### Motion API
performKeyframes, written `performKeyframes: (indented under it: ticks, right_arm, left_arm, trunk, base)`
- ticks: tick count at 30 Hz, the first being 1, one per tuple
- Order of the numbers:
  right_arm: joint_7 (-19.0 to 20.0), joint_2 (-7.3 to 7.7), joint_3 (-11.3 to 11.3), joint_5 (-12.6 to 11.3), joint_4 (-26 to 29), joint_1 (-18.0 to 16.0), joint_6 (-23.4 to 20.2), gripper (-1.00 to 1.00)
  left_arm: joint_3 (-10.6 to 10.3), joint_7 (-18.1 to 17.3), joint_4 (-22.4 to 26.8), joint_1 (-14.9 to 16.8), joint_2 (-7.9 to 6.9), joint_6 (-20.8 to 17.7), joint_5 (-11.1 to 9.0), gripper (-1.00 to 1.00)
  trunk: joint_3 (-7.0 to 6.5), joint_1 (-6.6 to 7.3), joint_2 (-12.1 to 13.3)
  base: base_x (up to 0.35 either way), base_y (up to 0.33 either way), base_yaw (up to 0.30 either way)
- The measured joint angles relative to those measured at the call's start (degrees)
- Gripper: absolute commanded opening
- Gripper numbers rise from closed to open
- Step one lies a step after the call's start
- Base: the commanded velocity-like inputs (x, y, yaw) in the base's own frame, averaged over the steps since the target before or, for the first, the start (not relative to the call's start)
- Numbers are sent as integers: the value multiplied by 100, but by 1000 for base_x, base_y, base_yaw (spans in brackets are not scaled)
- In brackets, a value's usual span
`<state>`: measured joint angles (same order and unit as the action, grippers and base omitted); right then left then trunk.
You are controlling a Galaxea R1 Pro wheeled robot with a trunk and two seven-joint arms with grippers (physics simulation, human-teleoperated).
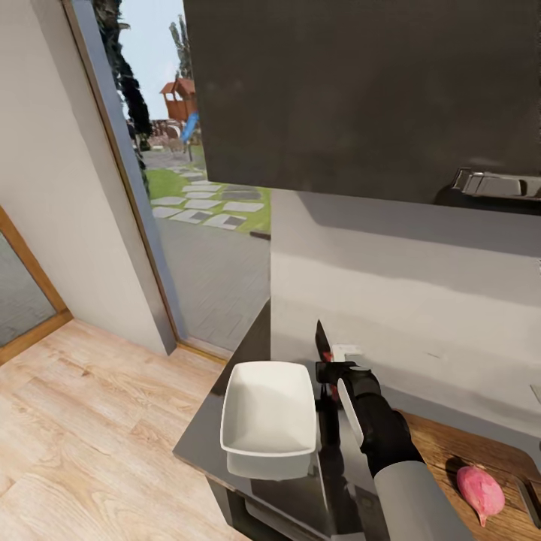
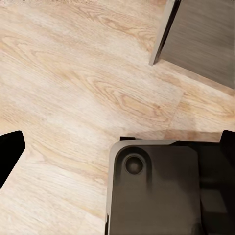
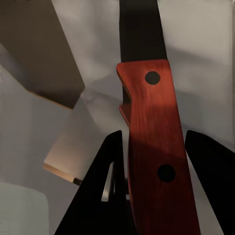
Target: In the kitchen, take the Vidalia onion out of the sink, dice it on the chopping board with the paring knife, put the diced onion into the bowl on the countertop, then place both the paring knife and the chopping board into the sink.
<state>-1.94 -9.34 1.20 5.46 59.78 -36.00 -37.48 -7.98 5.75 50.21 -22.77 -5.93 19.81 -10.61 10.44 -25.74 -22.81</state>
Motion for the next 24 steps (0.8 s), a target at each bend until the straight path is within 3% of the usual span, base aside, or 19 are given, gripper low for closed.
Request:
performKeyframes:
  ticks: [11,24]
  right_arm:
    - [-4,0,0,-2,4,0,0,-100]
    - [-4,0,0,-2,15,0,1,-100]
  left_arm:
    - [0,0,-11,0,4,0,0,100]
    - [0,0,-22,0,4,0,1,100]
  trunk:
    - [-99,-1,1]
    - [-217,-4,1]
  base:
    - [-16,0,0]
    - [-294,0,0]
